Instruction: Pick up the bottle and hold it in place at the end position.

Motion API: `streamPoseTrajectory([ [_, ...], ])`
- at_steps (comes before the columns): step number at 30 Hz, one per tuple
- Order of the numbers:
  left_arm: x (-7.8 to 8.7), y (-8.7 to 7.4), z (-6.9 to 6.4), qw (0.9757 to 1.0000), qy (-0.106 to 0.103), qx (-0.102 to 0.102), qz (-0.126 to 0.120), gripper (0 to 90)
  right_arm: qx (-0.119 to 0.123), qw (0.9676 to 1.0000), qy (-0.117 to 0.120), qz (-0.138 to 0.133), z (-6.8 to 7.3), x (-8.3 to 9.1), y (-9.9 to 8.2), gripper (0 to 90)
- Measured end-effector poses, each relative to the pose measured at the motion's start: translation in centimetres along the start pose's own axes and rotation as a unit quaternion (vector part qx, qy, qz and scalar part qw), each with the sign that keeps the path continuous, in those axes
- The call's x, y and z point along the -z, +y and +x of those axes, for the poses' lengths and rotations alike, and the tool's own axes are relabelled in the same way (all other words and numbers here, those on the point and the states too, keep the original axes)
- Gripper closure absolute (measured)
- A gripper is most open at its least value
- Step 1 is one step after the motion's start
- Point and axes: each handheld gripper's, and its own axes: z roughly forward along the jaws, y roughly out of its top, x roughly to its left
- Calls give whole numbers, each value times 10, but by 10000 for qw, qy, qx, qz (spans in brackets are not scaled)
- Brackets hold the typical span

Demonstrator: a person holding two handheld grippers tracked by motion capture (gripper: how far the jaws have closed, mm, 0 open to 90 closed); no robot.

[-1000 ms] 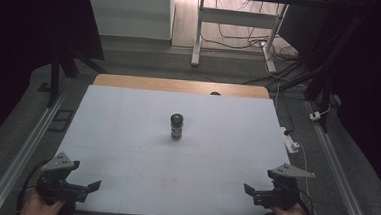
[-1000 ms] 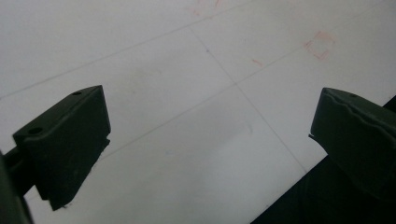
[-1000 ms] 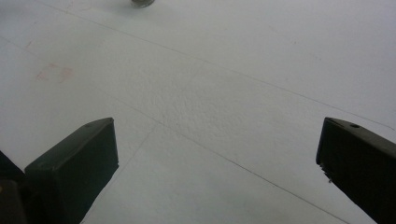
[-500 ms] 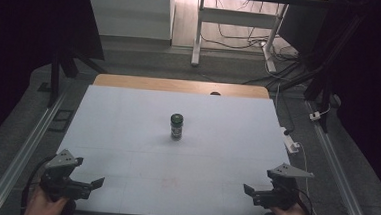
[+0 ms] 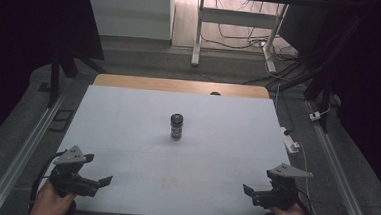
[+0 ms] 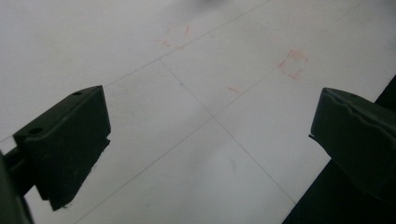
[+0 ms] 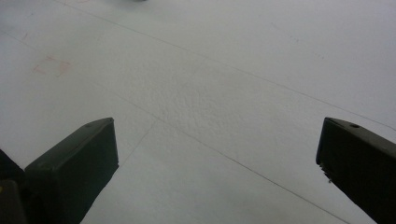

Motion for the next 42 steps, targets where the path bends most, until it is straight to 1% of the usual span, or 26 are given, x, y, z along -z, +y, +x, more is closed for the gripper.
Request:
streamPoseTrajectory([
  [4, -6, 2, 2, 9998, -178, -27, -54, 0, 0, 10000, 1, 1, 0, 0, 0, 0],
  [7, -9, 4, 3, 9996, -237, -85, -128, 0, -23, 10000, 0, -5, 0, 0, 0, 0],
  [12, -15, 9, 4, 9992, -316, -99, -203, 0, -41, 10000, 1, -27, -1, 0, 0, 0],
  [14, -19, 13, 5, 9993, -304, -102, -179, 0, -37, 10000, -4, -29, -1, 0, 0, 0],
  [21, -33, 25, 5, 9991, -306, -240, -173, 0, -64, 10000, -4, -43, -1, 1, 0, 0],
  [24, -39, 31, 6, 9989, -350, -235, -201, 0, -79, 10000, 0, -43, -2, 1, 0, 0],
  [27, -46, 38, 7, 9989, -364, -235, -170, 0, -81, 10000, 5, -41, -2, 1, 0, 0],
  [28, -48, 40, 7, 9988, -383, -265, -158, 0, -74, 10000, -6, -44, -1, 1, 0, 0],
  [32, -57, 51, 7, 9987, -326, -368, -126, 0, -58, 10000, -1, -33, -1, 0, 0, 0],
  [37, -71, 63, 7, 9984, -356, -427, -44, 0, -53, 10000, 1, -20, -1, 0, 0, 0],
  [42, -84, 73, 7, 9982, -351, -490, -28, 0, -41, 10000, 9, -15, -1, 0, 0, 0],
])
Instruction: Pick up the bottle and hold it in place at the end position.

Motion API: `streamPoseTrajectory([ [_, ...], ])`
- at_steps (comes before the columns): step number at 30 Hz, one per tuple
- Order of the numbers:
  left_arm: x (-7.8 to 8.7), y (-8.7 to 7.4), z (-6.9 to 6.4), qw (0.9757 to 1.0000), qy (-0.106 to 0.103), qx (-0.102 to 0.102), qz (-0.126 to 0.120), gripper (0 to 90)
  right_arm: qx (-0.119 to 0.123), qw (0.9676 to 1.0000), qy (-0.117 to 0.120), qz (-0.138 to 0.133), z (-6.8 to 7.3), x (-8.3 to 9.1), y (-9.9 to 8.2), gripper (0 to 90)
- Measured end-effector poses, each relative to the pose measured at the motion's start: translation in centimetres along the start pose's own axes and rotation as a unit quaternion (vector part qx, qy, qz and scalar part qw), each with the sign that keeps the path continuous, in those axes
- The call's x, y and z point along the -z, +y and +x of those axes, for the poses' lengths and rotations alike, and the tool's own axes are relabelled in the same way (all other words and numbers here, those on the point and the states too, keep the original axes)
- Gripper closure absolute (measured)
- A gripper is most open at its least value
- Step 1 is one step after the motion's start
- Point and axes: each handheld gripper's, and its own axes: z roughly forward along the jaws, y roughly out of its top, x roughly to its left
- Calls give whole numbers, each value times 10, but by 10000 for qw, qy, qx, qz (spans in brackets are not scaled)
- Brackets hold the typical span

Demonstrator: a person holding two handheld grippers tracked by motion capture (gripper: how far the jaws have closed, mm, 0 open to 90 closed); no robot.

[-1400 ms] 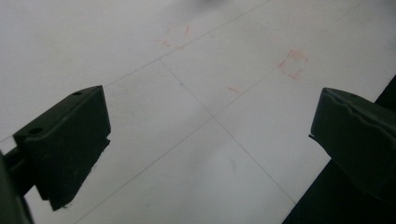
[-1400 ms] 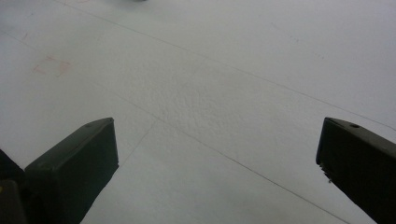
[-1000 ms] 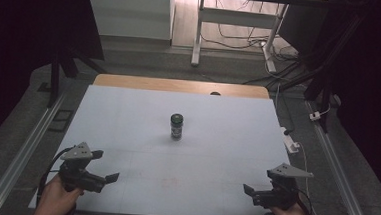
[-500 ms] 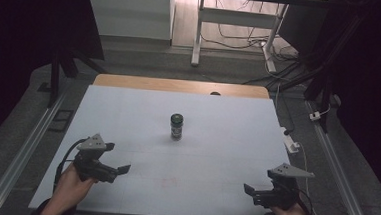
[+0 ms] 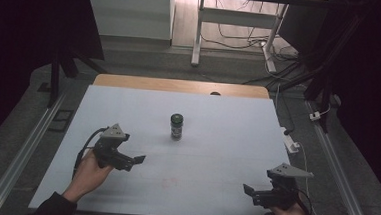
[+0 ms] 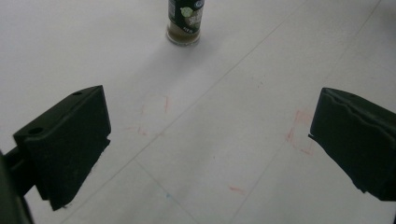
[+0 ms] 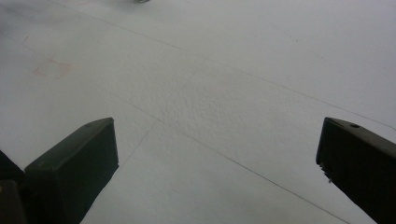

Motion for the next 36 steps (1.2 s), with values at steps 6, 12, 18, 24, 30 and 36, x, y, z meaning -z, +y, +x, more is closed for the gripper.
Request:
streamPoseTrajectory([
  [6, -16, 9, 4, 10000, -32, -45, 35, 0, 9, 10000, 5, 2, 0, 0, 0, 0],
  [12, -30, 16, 6, 9997, 5, -205, 130, 0, 19, 10000, 7, 11, 1, 0, 0, 0],
  [18, -43, 25, 9, 9995, -95, -296, 102, 0, 31, 10000, 19, 20, 1, -1, 0, 0],
  [24, -56, 34, 14, 9990, -199, -397, 90, 0, 33, 10000, 29, 23, 1, -1, 0, 0],
  [30, -67, 39, 21, 9991, -264, -324, 86, 0, 19, 10000, 47, 11, 0, 0, 0, 0],
  [36, -80, 47, 25, 9987, -280, -411, 69, 0, 24, 10000, 51, 28, 0, 0, 0, 0],
])
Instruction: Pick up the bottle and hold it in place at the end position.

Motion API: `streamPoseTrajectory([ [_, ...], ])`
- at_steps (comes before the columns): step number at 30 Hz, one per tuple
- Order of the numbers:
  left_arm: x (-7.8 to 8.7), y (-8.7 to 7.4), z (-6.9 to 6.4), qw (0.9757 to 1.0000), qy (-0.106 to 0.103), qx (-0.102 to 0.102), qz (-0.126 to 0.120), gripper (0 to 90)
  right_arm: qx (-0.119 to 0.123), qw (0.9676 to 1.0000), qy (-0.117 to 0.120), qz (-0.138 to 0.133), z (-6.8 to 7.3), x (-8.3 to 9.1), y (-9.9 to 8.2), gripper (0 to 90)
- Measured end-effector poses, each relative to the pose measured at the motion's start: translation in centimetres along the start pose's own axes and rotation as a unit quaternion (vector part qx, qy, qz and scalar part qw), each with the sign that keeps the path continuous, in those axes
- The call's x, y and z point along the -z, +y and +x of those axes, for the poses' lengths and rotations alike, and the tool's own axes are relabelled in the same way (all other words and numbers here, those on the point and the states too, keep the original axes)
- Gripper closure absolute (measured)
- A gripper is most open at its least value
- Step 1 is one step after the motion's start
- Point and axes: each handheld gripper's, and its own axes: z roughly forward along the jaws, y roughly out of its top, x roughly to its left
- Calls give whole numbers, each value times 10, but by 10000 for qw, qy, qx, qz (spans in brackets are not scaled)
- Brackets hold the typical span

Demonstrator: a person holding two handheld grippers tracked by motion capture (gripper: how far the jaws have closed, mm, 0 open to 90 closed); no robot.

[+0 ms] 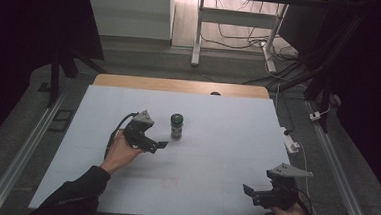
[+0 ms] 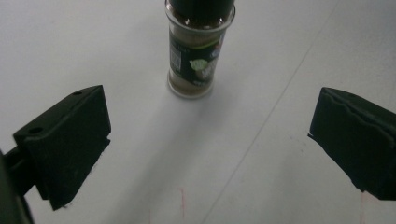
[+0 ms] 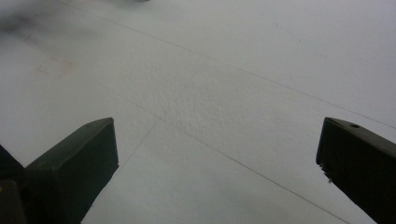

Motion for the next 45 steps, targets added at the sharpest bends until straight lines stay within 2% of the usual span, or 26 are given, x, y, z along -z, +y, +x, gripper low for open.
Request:
streamPoseTrajectory([
  [8, -19, 13, 5, 10000, -27, -37, -48, 0, -8, 10000, 12, -4, 0, 0, 0, 0],
  [20, -49, 23, 11, 9995, -36, -256, 192, 0, 10, 10000, 16, 17, 0, 0, 0, 0],
  [24, -55, 25, 13, 9995, 5, -273, 155, 2, 2, 10000, 20, 32, 0, -1, 0, 0],
  [27, -57, 25, 14, 9995, -57, -287, 95, 59, 10, 10000, 16, 42, 0, 0, 0, 0],
  [32, -57, 25, 11, 9987, 39, -505, 105, 261, 11, 10000, 19, 41, 0, 0, 0, 0],
  [34, -56, 25, 11, 9985, -29, -550, 72, 338, 9, 10000, 19, 44, 0, 0, 0, 0],
  [36, -55, 25, 11, 9982, -16, -600, 68, 372, 10, 10000, 19, 46, 0, 0, 0, 0],
  [41, -53, 25, 12, 9983, -98, -571, 14, 492, 6, 10000, 17, 49, 0, -1, 0, 0],
  [45, -53, 25, 12, 9985, -68, -546, -8, 528, 8, 10000, 20, 52, 0, -1, 0, 0],
])
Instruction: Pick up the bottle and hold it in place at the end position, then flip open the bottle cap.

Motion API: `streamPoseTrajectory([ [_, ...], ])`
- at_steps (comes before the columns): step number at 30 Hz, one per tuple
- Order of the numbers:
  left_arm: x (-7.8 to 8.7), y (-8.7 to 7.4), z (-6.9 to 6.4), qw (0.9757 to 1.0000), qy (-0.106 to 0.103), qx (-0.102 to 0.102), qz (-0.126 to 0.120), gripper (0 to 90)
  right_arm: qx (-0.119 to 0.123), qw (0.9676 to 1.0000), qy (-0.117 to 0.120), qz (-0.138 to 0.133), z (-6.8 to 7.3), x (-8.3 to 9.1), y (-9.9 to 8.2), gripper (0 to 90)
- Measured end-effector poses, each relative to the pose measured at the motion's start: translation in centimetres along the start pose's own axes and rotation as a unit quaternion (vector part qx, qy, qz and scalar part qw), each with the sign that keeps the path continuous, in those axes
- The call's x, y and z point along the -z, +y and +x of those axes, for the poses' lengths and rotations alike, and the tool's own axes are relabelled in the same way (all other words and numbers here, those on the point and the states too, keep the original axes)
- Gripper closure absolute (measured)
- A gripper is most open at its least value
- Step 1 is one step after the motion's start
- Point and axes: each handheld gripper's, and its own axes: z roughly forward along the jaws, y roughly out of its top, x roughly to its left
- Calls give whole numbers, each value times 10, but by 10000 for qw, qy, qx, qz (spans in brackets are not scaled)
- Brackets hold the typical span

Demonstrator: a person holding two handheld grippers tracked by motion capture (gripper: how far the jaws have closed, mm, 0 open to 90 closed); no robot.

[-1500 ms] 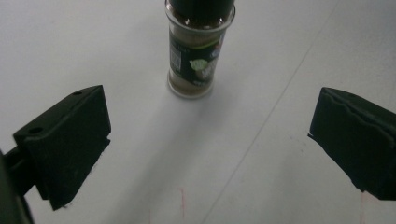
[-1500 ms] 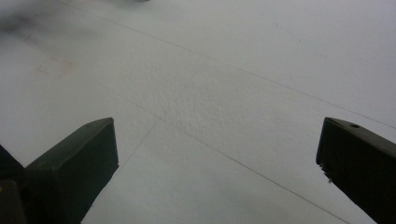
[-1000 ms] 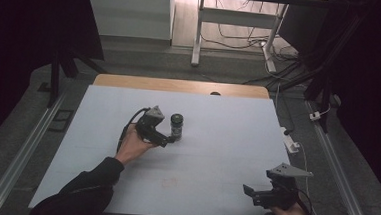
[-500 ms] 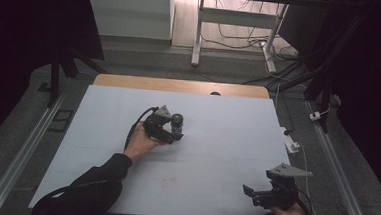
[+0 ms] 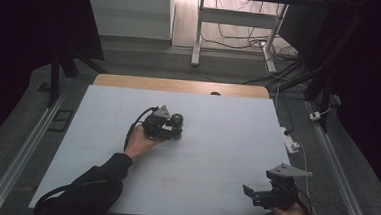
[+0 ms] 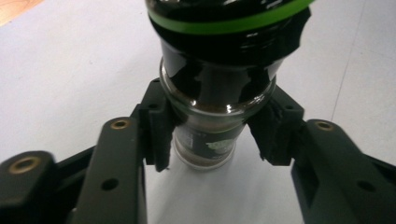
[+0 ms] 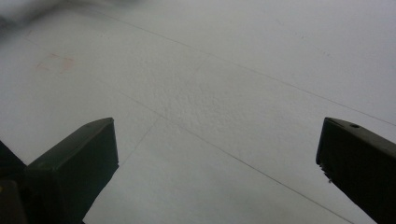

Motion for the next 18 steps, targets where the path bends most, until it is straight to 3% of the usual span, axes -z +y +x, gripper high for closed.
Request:
streamPoseTrajectory([
  [18, 0, 1, -1, 10000, 34, -21, 40, 536, 16, 10000, -9, -50, 0, 1, 0, 0],
])
